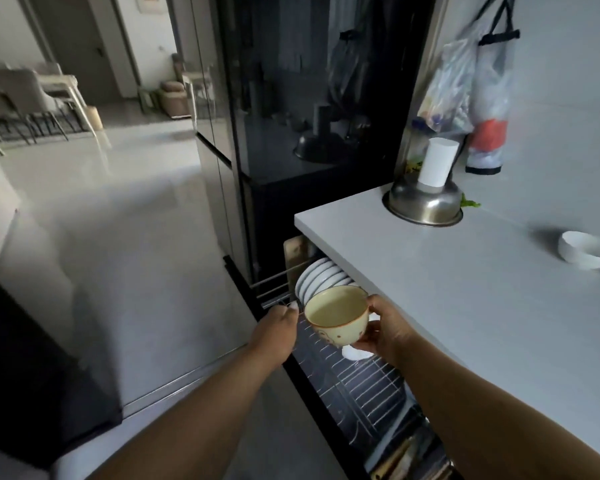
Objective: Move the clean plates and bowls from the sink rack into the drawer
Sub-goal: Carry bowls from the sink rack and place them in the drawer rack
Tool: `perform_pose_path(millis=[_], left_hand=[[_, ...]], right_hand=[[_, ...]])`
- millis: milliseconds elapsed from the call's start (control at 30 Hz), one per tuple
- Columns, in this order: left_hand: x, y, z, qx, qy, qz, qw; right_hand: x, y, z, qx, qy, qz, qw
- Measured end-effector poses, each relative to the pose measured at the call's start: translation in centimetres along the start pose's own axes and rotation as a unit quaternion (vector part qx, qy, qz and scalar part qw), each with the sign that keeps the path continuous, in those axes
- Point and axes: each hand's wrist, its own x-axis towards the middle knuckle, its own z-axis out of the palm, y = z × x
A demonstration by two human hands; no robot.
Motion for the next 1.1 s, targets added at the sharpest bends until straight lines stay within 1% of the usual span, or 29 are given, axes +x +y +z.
perform_pose_path(millis=[67,133,333,467,700,800,933,1100], left_hand=[[0.5,-0.5,-0.8,0.048,0.022,0.005,0.999],[1.2,-1.2,-1.7,0.071,0.032,0.004,0.997],[5.4,-4.5,-5.4,0.105,0.033,0.02,0.994],[9.3,-5.5,-8.4,0.117,0.031,0.03,0.992],[13.2,-7.2,-12.2,0.145,0.023,0.088,0.985],[14.9,-7.8,-12.9,0.168,0.01,0.124,0.978],[18.3,-8.4,-13.4,0.239,0.008,0.153,0.959],[23.0,-9.3,-12.8,0.313,0.0,0.166,0.935]], right_hand=[[1.5,0.2,0.5,-0.001,0.006,0.012,1.0],[3.3,0.5,1.1,-0.006,0.014,0.022,1.0],[8.8,1.8,4.6,-0.035,0.077,0.046,0.995],[11.3,1.5,7.5,-0.058,0.117,0.053,0.99],[15.0,1.8,11.7,-0.066,0.156,0.058,0.984],[16.4,2.0,12.8,-0.083,0.175,0.067,0.979],[19.2,2.3,13.7,-0.105,0.184,0.074,0.974],[23.1,3.2,14.7,-0.125,0.189,0.099,0.969]])
